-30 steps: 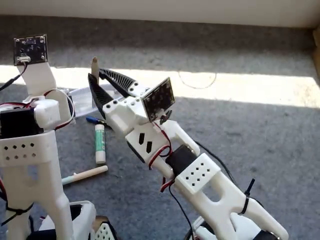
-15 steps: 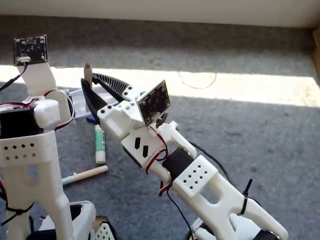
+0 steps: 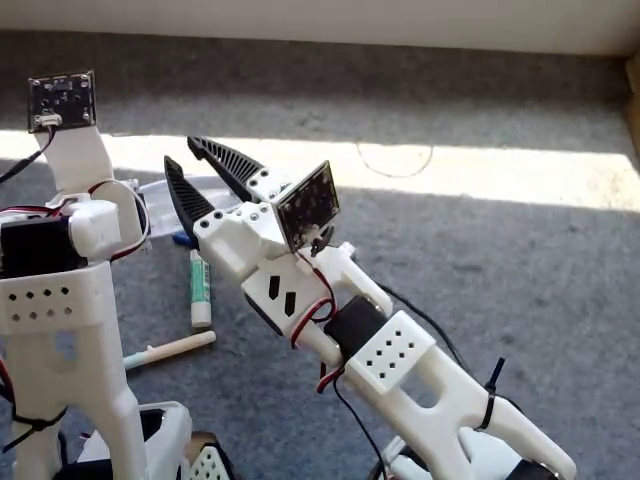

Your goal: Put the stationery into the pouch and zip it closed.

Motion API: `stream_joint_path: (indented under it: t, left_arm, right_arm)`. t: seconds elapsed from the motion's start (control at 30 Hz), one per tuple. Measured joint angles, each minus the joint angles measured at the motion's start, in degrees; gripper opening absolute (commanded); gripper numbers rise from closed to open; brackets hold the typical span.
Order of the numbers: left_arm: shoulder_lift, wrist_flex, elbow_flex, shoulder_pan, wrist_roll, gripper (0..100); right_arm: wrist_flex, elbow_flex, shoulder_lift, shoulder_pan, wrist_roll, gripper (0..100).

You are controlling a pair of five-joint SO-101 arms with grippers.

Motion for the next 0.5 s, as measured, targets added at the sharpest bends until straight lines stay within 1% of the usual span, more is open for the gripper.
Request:
stream_joint_path:
  t: [0.4, 0.5]
  left_arm:
    - [0.0, 0.0, 0.0, 0.0, 0.0, 1]
    - [0.0, 0.0, 0.0, -2.0, 0.1, 1]
  right_arm:
    - [0.1, 0.0, -0.1, 0.0, 0.0, 10.5]
    - [3.5, 0.0, -1.6, 0.0, 0.0, 10.5]
